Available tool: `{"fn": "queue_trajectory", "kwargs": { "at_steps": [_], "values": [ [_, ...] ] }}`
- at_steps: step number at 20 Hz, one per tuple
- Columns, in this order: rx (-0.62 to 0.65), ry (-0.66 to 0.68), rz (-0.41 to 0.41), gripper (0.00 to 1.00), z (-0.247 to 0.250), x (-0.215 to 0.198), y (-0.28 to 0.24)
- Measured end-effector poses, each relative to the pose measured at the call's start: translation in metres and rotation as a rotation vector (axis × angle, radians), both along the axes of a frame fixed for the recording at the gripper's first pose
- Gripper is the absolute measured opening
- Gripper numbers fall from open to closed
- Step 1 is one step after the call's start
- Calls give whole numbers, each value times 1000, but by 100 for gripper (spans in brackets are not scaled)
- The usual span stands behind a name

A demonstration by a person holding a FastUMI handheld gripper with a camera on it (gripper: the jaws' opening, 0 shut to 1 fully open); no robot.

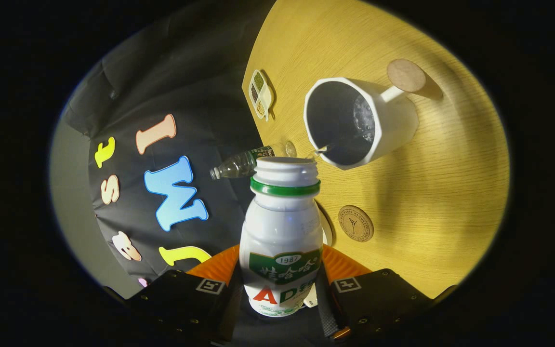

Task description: Take the bottle from table, then pour the juice into the cup, finally place the bottle on the coaster

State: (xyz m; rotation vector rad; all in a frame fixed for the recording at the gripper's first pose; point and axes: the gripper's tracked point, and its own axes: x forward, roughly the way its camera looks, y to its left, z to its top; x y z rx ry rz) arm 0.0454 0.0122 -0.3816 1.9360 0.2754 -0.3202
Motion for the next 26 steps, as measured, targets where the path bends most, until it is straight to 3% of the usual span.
{"fn": "queue_trajectory", "kwargs": {
  "at_steps": [26],
  "values": [
    [17,16,-27,67,-13,1,-21]
  ]
}}
